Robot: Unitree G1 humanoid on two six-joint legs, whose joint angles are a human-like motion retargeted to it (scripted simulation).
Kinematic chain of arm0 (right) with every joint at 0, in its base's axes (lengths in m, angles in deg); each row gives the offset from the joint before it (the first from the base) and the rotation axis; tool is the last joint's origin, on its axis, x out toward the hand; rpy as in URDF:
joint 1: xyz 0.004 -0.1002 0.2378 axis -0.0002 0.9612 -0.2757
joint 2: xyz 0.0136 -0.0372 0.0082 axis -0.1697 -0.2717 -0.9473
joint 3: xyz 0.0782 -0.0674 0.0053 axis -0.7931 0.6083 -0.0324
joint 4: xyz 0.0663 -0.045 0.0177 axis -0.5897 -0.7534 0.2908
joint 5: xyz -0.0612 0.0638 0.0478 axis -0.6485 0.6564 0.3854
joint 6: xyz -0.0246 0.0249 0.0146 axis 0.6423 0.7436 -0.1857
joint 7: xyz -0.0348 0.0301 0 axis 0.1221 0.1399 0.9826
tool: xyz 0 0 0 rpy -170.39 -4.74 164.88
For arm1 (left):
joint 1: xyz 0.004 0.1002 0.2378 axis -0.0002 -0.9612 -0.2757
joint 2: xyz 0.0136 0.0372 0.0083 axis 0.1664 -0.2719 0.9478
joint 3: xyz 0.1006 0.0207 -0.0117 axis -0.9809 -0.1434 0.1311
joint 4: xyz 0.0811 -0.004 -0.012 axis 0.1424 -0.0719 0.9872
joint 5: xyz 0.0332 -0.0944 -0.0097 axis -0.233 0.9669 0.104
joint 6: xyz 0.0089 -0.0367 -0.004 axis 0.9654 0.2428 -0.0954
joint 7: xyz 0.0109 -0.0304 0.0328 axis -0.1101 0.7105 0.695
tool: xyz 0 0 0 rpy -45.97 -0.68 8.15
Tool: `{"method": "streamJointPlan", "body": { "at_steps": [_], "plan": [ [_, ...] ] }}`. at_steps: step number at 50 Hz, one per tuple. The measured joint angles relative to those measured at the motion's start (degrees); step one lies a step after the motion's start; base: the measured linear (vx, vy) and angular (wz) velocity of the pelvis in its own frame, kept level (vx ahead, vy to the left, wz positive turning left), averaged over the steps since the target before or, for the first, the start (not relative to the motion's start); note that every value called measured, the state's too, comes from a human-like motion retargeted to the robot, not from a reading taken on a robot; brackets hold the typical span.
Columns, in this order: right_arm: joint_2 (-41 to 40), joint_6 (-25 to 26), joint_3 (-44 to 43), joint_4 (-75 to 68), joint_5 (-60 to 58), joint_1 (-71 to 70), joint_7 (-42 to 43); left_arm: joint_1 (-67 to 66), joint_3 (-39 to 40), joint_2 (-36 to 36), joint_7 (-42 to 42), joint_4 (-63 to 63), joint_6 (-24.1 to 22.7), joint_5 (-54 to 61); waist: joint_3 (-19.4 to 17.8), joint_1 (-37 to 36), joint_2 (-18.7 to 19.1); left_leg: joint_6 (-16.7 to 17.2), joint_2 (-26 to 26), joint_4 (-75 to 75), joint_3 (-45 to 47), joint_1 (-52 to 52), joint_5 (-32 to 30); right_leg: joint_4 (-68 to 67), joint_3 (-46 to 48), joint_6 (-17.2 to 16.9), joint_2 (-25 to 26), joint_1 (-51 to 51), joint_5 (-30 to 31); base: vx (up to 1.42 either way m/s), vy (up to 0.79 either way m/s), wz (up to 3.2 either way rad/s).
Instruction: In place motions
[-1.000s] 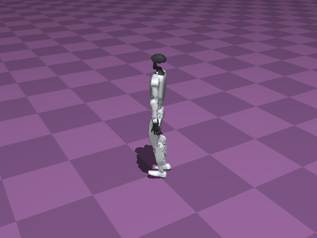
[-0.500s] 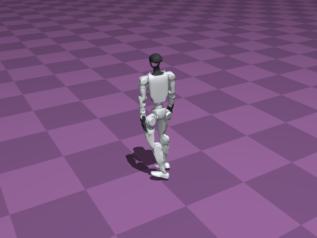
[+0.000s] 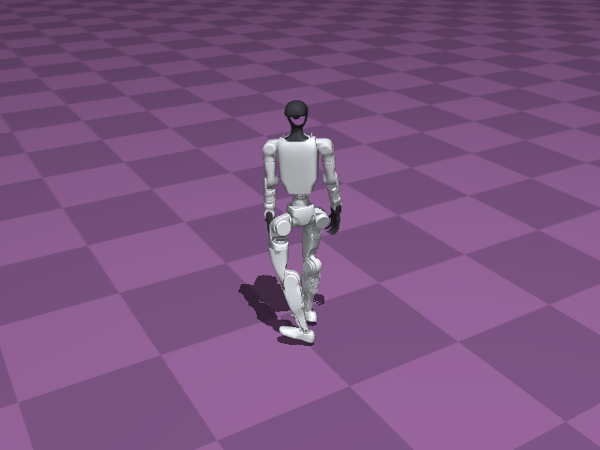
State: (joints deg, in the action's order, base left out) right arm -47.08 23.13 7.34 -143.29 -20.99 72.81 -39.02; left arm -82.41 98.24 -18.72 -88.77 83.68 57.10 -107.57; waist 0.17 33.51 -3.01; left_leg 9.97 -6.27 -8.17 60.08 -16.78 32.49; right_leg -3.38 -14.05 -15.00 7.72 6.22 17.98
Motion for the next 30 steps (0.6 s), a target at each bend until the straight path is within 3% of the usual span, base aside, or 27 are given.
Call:
{"method": "streamJointPlan", "body": {
  "at_steps": [11,17,30],
  "plan": [
    [-0.5,-0.4,1.1,1.3,0.3,-0.7,-0.3,-1.4,1.0,-0.1,0.2,0.5,0.3,-0.3,-0.1,1.0,0.9,0.0,0.9,0.8,0.5,0.1,0.2,0.2,-1.5,0.0,-0.3,0.3,-0.2,0.0,0.0,0.0],
    [-0.1,-0.6,1.2,1.7,0.5,-0.5,-0.4,-1.3,1.3,-0.1,0.7,0.0,0.4,0.3,0.9,-0.4,1.5,-1.6,3.0,1.6,-0.5,2.2,0.6,0.7,-3.3,0.1,-2.3,1.7,0.1,-0.03,0.06,0.19],
    [2.3,-0.7,-1.7,-0.5,1.1,0.9,0.4,0.7,-0.3,-1.0,0.0,-1.2,-0.1,0.9,1.7,-8.0,2.2,-3.9,2.4,-0.4,-7.8,6.6,1.0,0.5,0.0,5.7,-4.8,1.1,-2.7,0.03,-0.11,0.71]
  ]
}}
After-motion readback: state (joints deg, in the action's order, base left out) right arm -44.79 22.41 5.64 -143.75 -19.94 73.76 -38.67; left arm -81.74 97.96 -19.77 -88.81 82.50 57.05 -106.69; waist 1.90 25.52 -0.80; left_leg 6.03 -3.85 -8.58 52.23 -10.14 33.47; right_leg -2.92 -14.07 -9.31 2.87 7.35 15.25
